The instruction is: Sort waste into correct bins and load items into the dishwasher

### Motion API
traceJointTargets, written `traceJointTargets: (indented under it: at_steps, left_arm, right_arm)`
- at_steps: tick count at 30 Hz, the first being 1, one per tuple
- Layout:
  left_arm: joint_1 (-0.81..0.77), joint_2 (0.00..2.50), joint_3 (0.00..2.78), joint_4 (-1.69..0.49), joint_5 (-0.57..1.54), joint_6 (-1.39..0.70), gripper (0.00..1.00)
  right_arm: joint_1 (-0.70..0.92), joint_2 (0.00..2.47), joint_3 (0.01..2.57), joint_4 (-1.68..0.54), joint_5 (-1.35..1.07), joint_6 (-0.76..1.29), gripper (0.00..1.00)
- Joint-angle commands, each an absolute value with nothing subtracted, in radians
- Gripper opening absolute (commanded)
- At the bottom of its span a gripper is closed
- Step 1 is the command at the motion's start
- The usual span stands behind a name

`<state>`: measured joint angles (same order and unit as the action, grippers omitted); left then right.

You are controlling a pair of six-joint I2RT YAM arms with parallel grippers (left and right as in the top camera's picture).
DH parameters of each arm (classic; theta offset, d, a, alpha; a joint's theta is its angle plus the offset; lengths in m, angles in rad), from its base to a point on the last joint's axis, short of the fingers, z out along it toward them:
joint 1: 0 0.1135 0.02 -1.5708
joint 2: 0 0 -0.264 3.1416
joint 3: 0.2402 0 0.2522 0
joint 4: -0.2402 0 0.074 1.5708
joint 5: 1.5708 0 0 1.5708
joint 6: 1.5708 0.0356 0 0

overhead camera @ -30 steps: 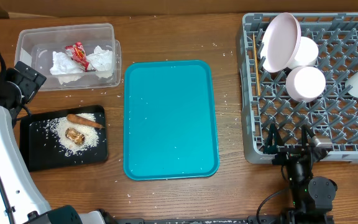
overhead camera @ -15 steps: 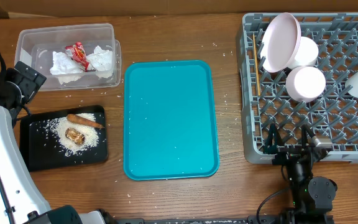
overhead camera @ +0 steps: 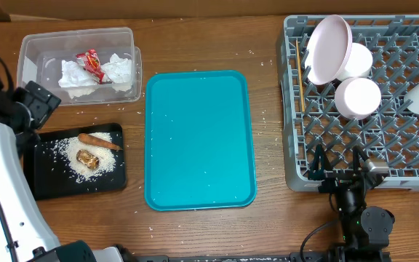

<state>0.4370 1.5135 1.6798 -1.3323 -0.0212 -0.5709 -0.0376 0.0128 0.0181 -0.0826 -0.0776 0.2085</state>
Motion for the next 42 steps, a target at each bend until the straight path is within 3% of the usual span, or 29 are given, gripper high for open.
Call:
traceJointTargets:
  at_steps: [1, 11, 17, 22, 26, 33, 42]
  left_arm:
    - [0.362, 1.472, 1.55, -1.236, -0.027, -0.536, 1.0]
    - [0.126, 1.172, 0.83, -0.387, -0.026, -0.368, 1.0]
    - [0.097, 0.994, 0.423, 0.108, -0.012, -0.369, 1.0]
    - [0.097, 0.89, 0.196, 0.371, -0.007, -0.369, 1.0]
    - [0.097, 0.812, 0.085, 0.474, -0.007, -0.369, 1.0]
    - [0.097, 0.705, 0.007, 0.474, -0.001, -0.357, 1.0]
    - [0.097, 0.519, 0.005, 0.189, 0.06, -0.313, 1.0]
  right_arm:
    - [-0.035, 0.003, 0.008, -0.079, -0.069, 0.205, 1.0]
    - [-0.035, 0.003, 0.008, -0.079, -0.069, 0.205, 1.0]
    - [-0.035, 0.003, 0.008, -0.079, -0.069, 0.205, 1.0]
    - [-0.035, 0.003, 0.008, -0.079, -0.069, 0.205, 1.0]
    - [-0.035, 0.003, 0.008, -0.079, -0.069, 0.205, 1.0]
    - [-0.035, 0.003, 0.008, -0.079, -0.069, 0.205, 1.0]
    - [-0.035, 0.003, 0.008, -0.079, -0.069, 0.205, 1.0]
